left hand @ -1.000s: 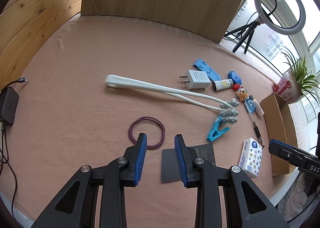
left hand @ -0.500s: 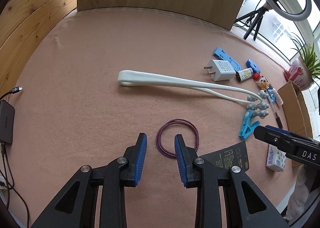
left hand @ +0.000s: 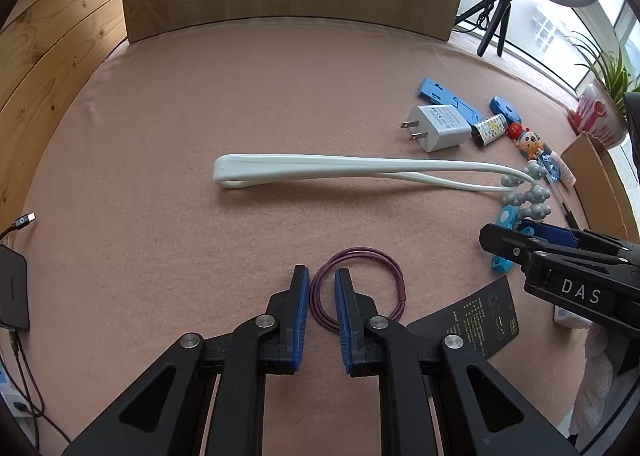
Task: Organize objects
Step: 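Grasp the dark red cable loop with the left tool while the right tool grasps the blue clothespin, then carry the red cable loop and blue clothespin into the box with both tools, release, then grasp the white massager's grey ball end with the right tool while the left tool grips its cable, then lift the white massager with both tools into the box and release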
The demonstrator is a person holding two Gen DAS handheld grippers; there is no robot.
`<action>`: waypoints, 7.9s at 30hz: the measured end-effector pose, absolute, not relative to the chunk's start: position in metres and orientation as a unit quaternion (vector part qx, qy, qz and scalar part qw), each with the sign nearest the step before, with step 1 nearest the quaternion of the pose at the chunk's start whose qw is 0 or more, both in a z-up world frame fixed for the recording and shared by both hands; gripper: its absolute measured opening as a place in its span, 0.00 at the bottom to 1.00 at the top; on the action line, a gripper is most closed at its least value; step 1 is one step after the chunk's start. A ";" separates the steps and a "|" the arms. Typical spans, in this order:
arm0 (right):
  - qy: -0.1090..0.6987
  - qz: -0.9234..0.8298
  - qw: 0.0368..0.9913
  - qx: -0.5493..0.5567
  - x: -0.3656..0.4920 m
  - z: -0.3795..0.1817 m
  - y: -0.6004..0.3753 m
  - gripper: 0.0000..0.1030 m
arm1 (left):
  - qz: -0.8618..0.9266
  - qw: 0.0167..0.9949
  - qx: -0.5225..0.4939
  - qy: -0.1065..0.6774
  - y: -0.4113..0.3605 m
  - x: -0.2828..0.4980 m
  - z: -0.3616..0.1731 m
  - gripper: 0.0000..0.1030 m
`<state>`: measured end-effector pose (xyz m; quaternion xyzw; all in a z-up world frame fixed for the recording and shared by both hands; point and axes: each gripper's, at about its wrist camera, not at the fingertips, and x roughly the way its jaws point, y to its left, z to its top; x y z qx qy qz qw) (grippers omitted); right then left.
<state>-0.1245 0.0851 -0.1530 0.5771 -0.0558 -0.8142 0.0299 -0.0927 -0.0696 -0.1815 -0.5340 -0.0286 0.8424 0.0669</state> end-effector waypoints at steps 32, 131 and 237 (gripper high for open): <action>-0.092 -0.837 0.090 0.532 -0.078 -0.104 0.142 0.30 | 0.869 0.060 -0.474 -0.127 -0.097 -0.045 -0.114 0.02; -0.145 -0.845 0.084 0.507 -0.063 -0.067 0.283 0.47 | 0.834 0.065 -0.531 -0.132 0.027 -0.098 -0.150 0.52; -0.198 -0.846 0.030 0.495 -0.019 -0.065 0.427 0.13 | 0.802 0.339 -0.488 -0.059 0.353 -0.098 -0.101 0.13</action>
